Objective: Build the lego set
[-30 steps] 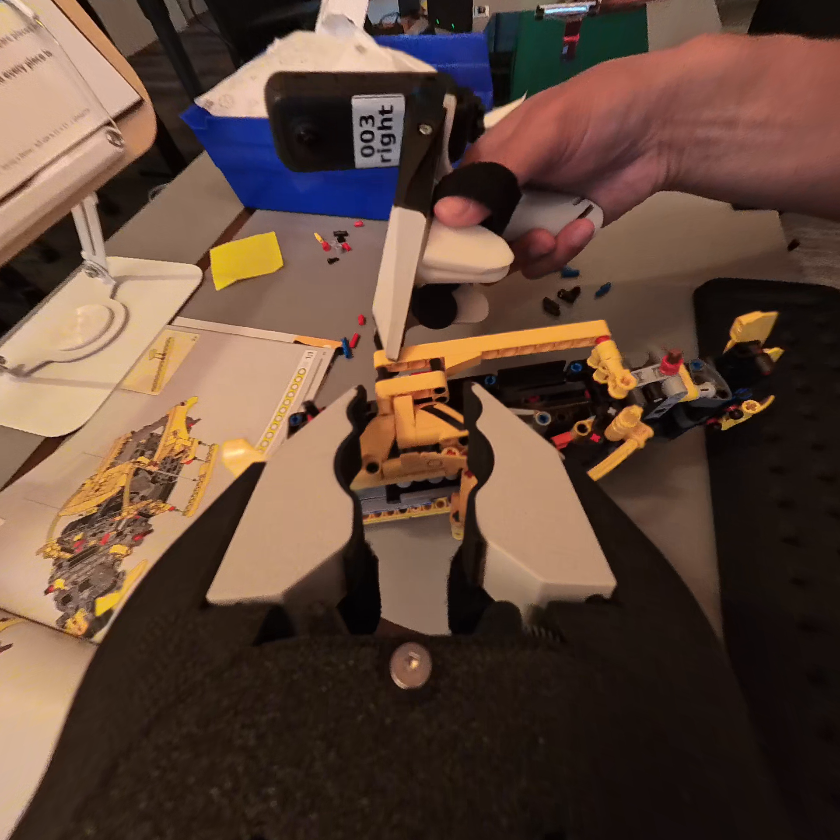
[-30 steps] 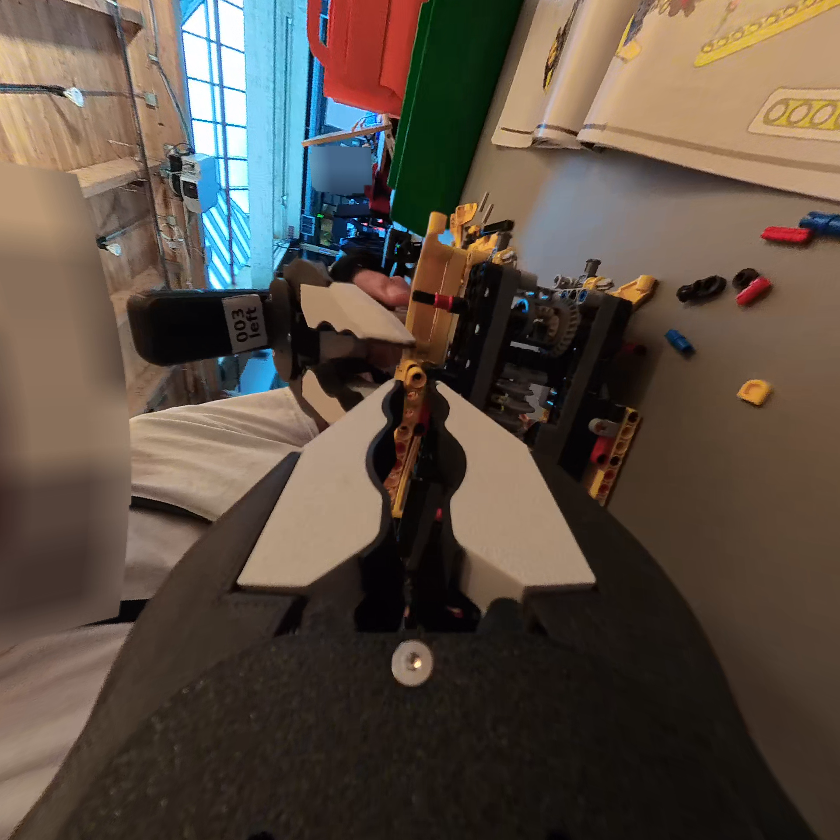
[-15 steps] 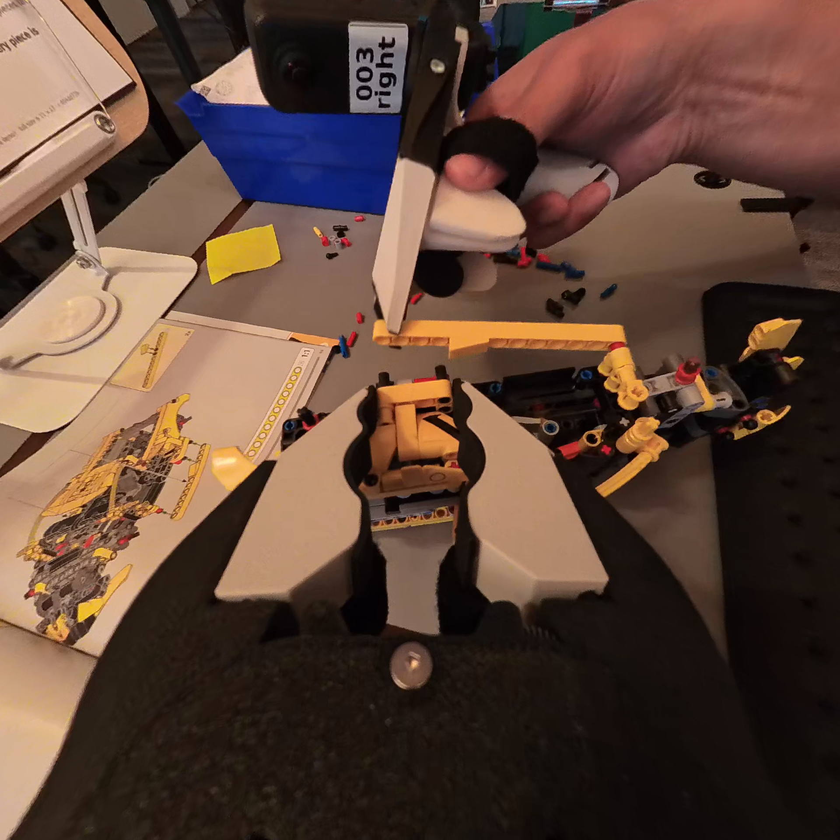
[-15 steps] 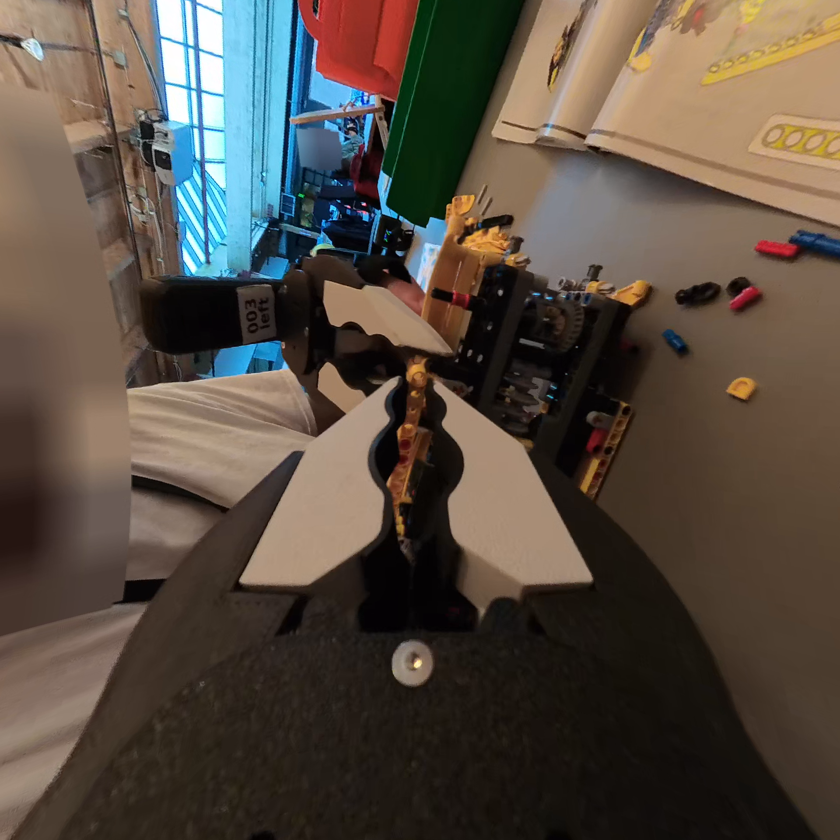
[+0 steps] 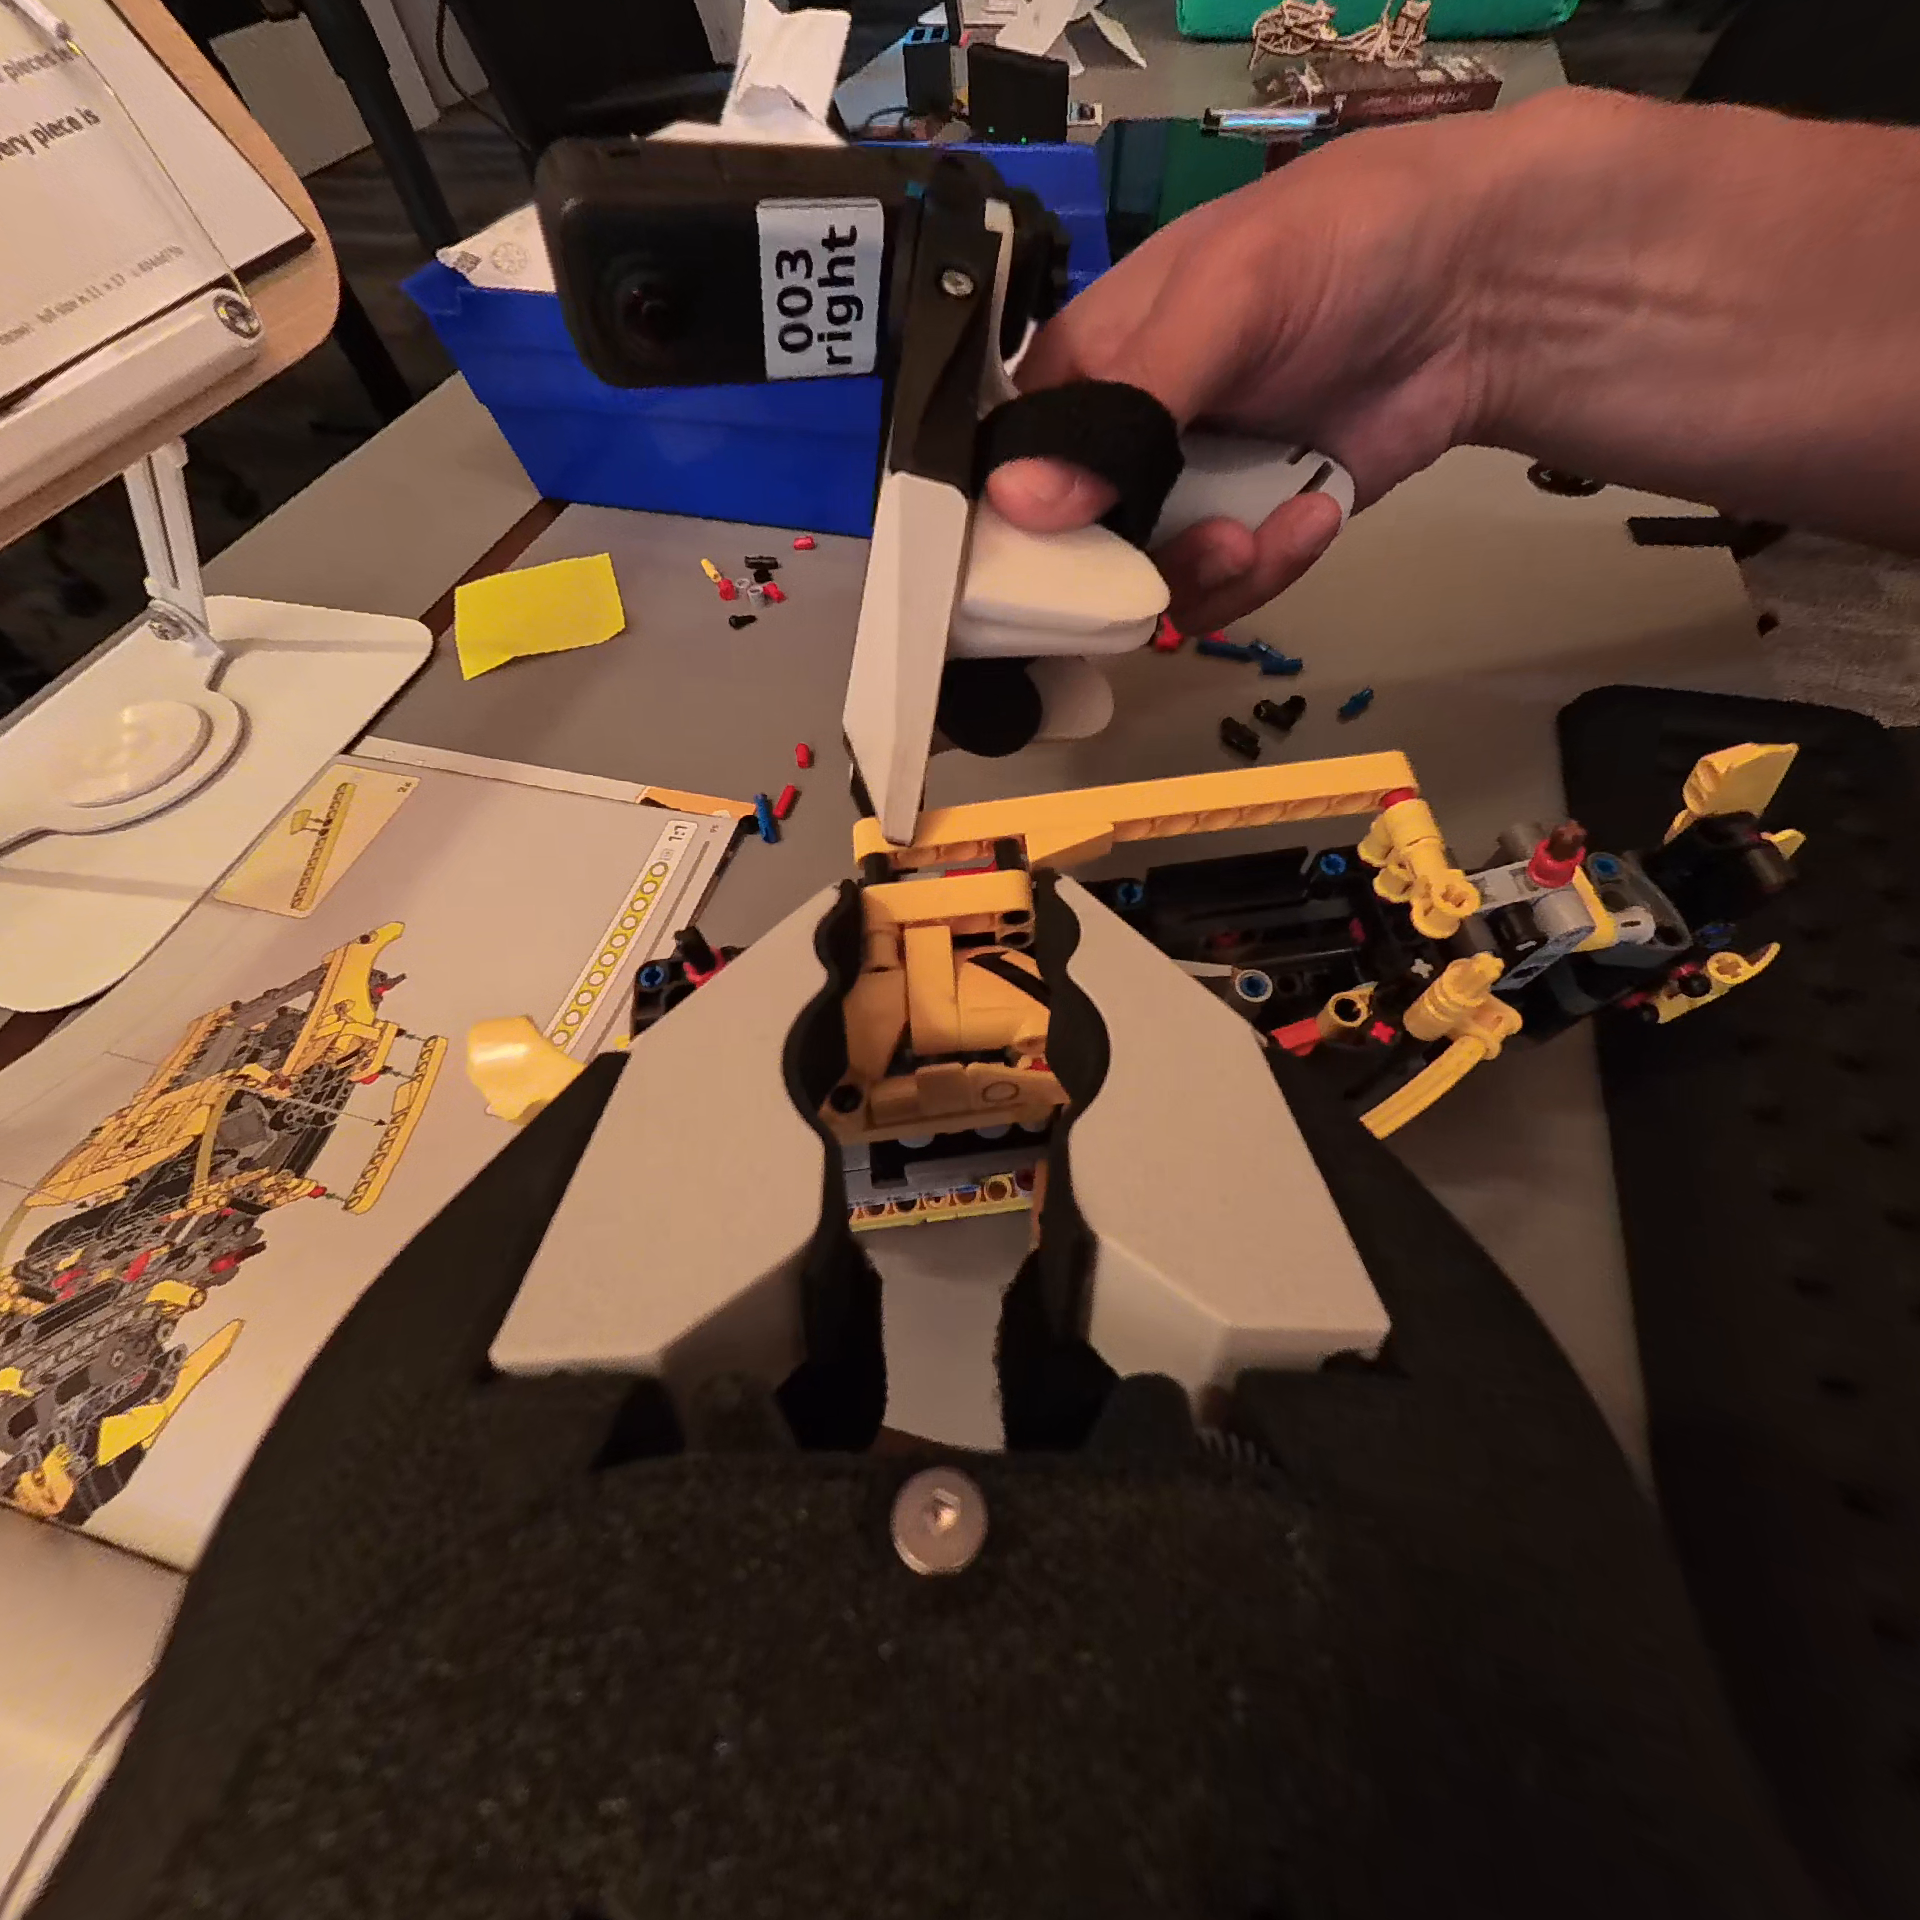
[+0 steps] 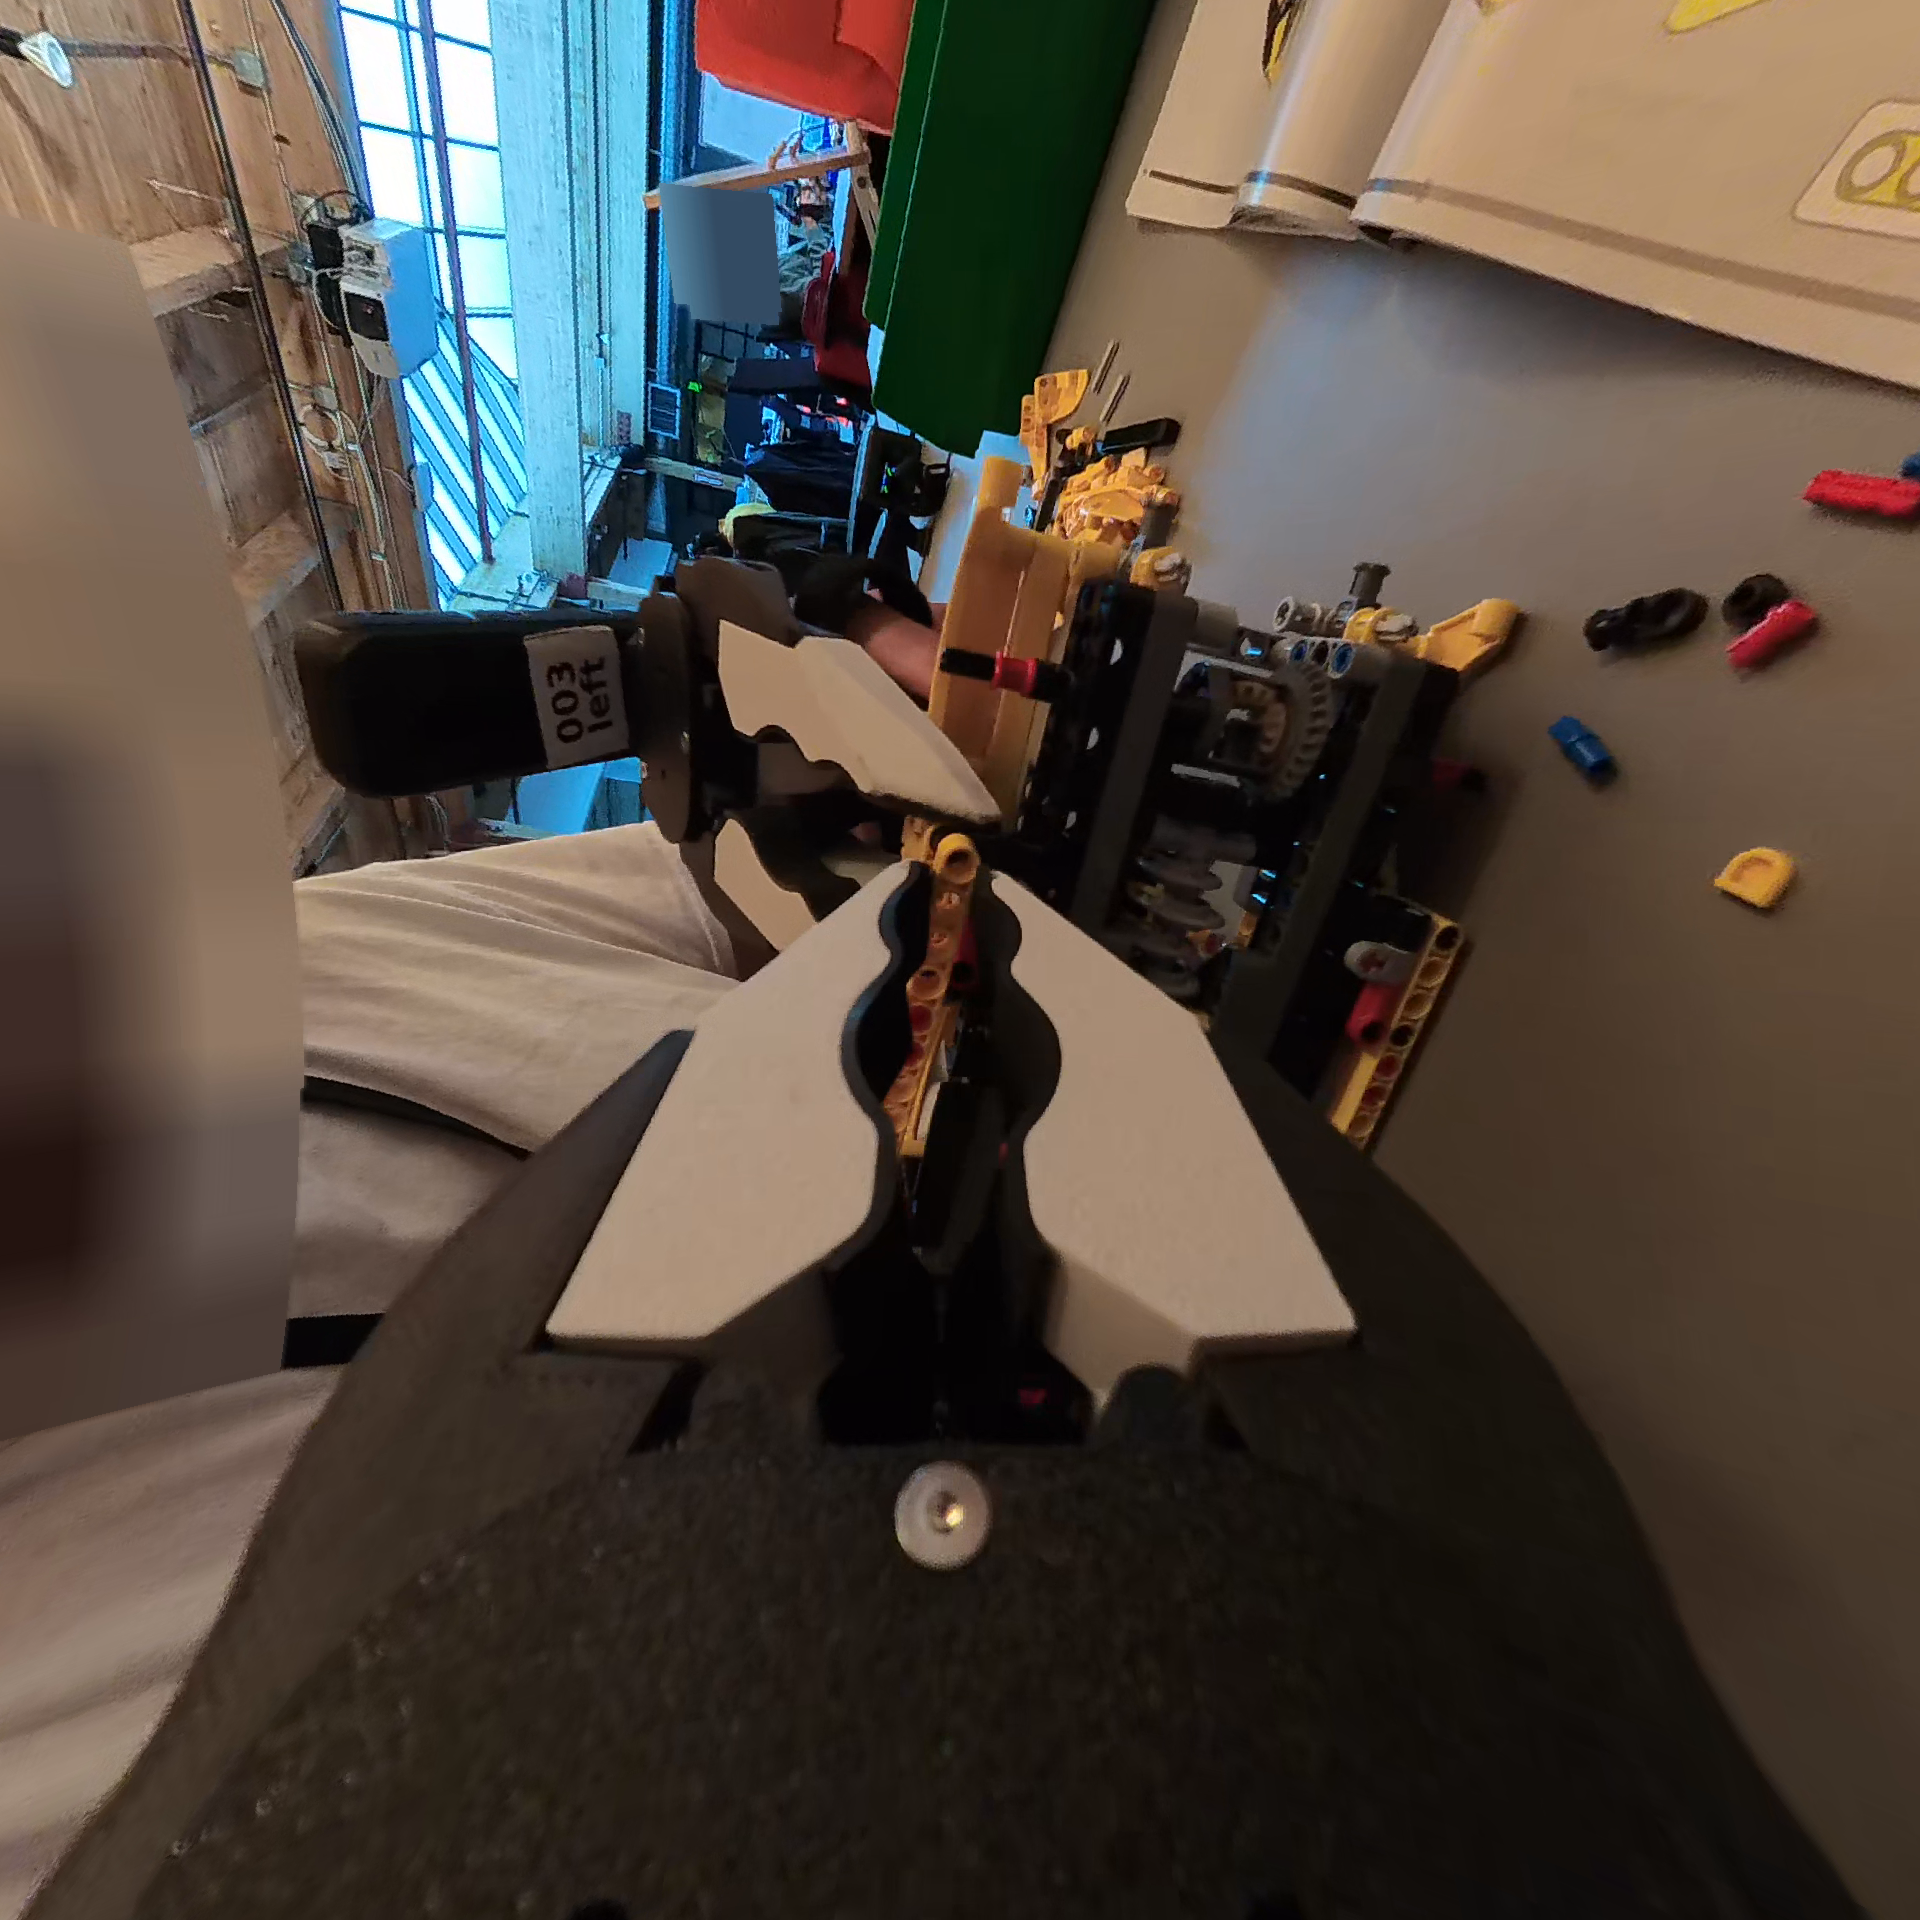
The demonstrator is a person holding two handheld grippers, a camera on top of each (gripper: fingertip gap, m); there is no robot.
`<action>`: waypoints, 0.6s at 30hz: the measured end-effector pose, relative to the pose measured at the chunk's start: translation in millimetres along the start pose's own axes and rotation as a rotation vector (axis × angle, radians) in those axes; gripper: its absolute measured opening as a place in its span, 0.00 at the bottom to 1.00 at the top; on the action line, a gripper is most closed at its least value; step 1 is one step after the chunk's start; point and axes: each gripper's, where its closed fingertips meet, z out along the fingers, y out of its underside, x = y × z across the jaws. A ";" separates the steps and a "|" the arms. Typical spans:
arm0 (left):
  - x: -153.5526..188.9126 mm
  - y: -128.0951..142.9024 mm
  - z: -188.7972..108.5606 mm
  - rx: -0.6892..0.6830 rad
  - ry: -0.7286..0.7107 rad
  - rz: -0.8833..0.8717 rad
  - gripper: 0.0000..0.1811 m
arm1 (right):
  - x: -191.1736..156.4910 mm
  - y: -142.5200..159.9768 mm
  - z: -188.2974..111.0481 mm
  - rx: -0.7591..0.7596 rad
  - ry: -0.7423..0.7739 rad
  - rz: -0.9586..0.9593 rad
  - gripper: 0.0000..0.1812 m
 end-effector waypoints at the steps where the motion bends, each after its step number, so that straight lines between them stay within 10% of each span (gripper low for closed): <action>1: 0.0 0.0 -0.3 0.003 0.001 -0.001 0.18 | -0.2 0.1 0.3 -0.008 0.007 -0.012 0.03; 18: 2.1 4.9 -31.3 0.004 0.045 0.011 0.32 | -2.5 2.1 2.8 -0.029 -0.014 -0.040 0.04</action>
